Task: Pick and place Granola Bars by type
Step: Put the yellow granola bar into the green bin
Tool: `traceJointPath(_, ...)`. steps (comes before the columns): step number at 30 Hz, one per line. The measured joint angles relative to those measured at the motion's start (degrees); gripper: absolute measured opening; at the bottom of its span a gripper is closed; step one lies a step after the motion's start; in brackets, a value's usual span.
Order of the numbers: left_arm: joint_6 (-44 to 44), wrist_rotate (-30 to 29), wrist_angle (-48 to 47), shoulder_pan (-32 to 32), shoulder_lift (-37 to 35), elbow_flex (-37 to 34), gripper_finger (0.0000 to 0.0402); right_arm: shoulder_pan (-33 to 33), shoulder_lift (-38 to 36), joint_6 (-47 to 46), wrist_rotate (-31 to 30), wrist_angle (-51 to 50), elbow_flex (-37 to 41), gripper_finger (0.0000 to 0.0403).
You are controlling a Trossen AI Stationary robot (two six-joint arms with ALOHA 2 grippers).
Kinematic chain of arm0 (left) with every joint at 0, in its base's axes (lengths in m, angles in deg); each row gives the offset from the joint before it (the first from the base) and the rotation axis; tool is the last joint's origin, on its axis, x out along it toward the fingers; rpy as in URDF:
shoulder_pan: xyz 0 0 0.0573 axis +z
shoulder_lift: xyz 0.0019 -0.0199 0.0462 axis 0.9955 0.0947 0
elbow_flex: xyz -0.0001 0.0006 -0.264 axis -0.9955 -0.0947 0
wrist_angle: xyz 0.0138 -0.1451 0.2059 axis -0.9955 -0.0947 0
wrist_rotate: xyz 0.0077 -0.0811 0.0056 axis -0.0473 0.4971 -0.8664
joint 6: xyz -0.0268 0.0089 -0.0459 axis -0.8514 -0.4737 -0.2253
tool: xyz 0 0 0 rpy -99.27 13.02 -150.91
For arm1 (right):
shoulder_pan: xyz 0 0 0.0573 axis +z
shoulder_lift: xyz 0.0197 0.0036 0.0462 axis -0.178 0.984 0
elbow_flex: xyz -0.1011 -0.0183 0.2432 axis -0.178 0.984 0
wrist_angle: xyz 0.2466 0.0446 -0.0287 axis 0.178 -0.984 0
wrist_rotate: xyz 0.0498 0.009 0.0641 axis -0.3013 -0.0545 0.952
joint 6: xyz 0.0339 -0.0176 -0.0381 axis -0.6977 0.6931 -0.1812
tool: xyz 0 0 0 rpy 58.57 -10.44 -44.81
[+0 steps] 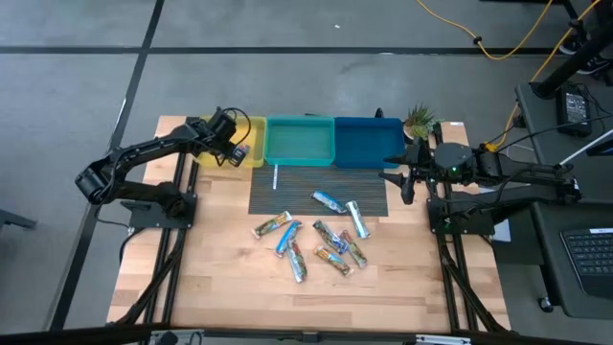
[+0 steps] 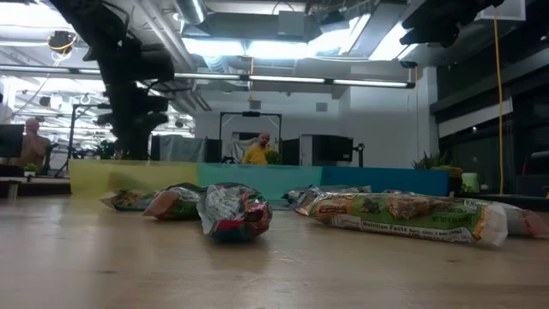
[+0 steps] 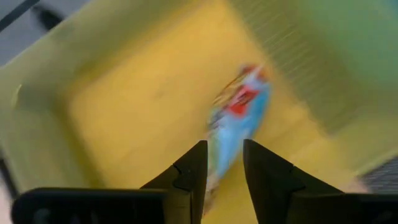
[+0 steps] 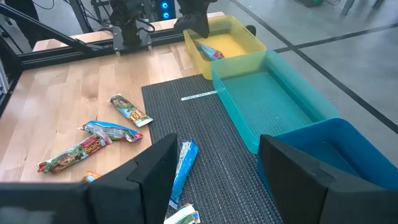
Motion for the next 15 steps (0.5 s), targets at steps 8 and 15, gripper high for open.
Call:
traceJointPath(8, -0.56, 13.28, -1.65, -6.17, -0.04, 12.0, 0.01, -0.01, 0.02, 0.22, 0.04, -0.02, 0.0, 0.0229)
traceJointPath(15, 2.6, 14.9, -10.05, -19.75, -0.07, 23.56, 0.0102, 0.0, 0.02, 1.18, 0.04, -0.04, 0.0, 0.0229)
